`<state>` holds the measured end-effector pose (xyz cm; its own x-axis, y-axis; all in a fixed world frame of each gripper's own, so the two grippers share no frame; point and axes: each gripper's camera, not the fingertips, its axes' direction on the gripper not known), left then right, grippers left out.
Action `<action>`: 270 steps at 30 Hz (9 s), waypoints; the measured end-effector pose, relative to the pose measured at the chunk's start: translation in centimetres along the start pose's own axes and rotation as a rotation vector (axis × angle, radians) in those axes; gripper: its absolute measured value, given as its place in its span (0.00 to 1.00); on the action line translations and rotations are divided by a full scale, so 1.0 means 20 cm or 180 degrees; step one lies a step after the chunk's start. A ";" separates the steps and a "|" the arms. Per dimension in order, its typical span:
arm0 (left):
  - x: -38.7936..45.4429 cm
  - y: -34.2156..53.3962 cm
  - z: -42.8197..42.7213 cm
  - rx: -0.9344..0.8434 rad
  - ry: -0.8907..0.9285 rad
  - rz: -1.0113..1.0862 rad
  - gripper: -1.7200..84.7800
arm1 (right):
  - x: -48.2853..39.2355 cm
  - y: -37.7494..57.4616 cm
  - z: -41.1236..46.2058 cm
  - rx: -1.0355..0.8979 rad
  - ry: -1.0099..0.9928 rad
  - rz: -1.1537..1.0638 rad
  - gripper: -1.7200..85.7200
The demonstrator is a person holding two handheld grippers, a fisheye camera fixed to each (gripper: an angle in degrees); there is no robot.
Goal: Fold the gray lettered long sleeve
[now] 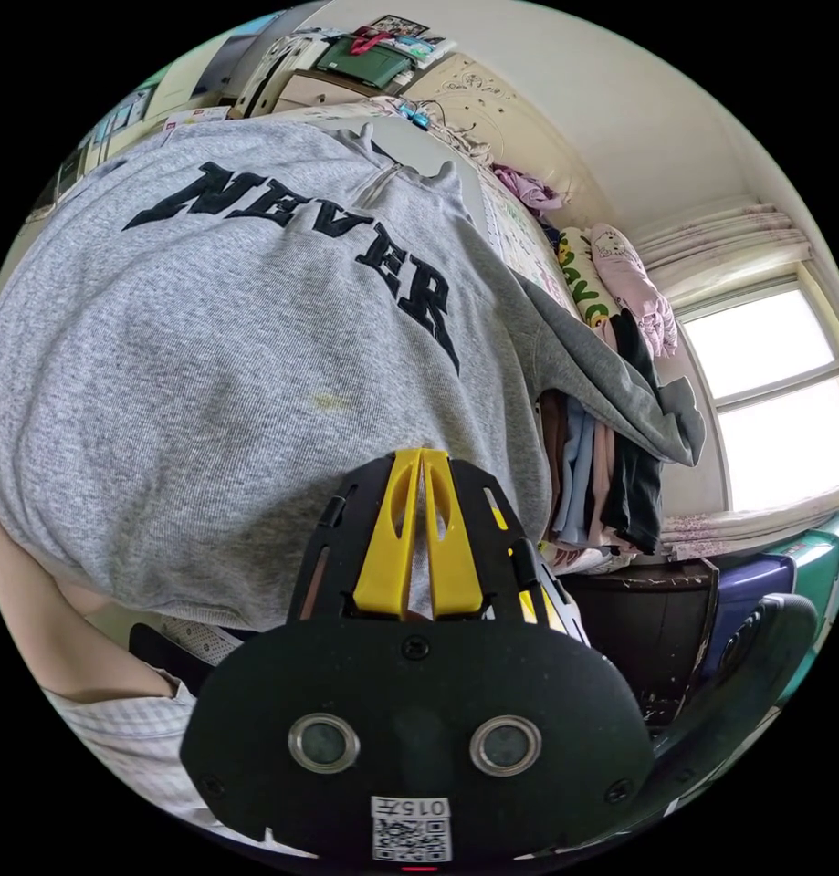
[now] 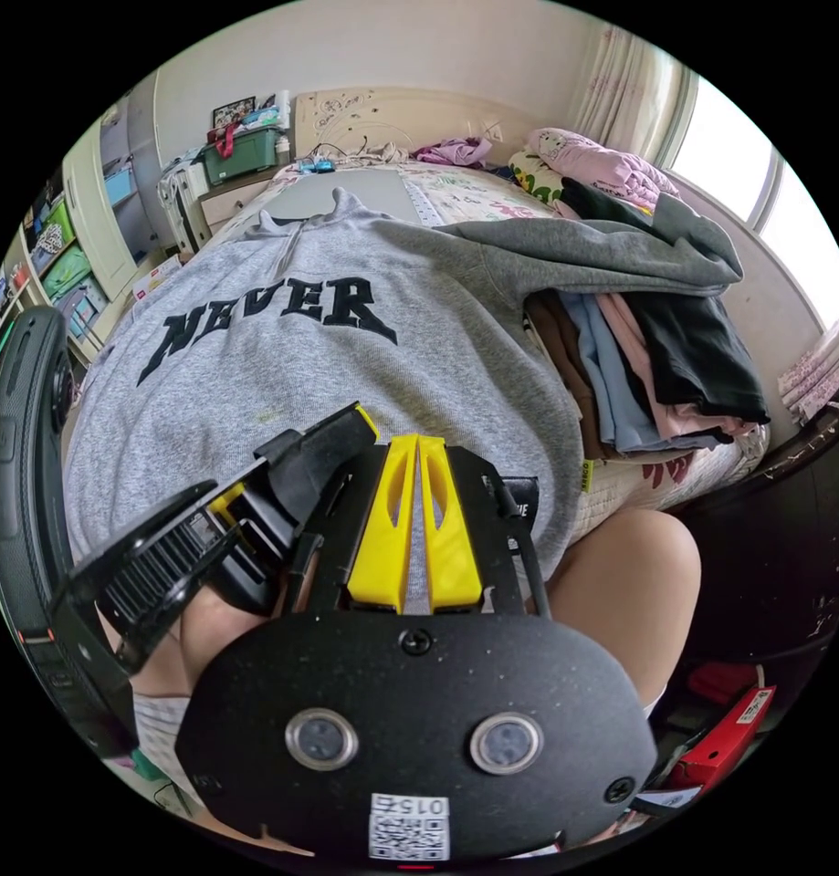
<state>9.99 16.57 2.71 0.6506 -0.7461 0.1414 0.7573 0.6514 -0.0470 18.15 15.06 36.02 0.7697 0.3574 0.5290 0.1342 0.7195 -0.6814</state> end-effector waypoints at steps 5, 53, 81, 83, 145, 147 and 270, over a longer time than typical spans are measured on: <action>0.00 -0.02 0.00 -0.0016 0.0021 -0.0038 0.01 | 0.00 -0.06 0.01 -0.0015 0.0039 -0.0037 0.01; 0.00 -0.04 -0.04 0.0018 0.0072 0.0025 0.01 | -0.15 -0.30 0.11 0.0079 0.0051 0.0019 0.01; 0.01 0.27 -0.16 0.0220 0.0035 0.1115 0.01 | 0.07 0.50 -0.14 0.0862 -0.1062 -0.0021 0.01; 0.00 0.31 -0.23 0.0399 -0.0004 0.1292 0.01 | 0.15 0.64 -0.21 0.1036 -0.1324 -0.0286 0.01; 0.64 -2.13 0.29 -0.0082 -0.1206 0.3174 0.13 | -1.77 -1.18 -2.19 0.0447 -0.1685 -0.3101 0.12; 0.66 -2.23 0.38 -0.0278 -0.1232 0.3252 0.14 | -1.88 -1.28 -2.15 0.0168 -0.1484 -0.3216 0.13; -0.53 -0.42 -1.96 -0.0441 -0.1053 0.1196 0.05 | -0.03 1.39 -2.30 -0.0735 -0.1411 -0.1074 0.05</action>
<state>-1.08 13.64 -37.16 0.8432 -0.3661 0.3936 0.4898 0.8250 -0.2819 50.11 7.37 -6.55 0.3342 0.3817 0.8617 0.4961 0.7061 -0.5052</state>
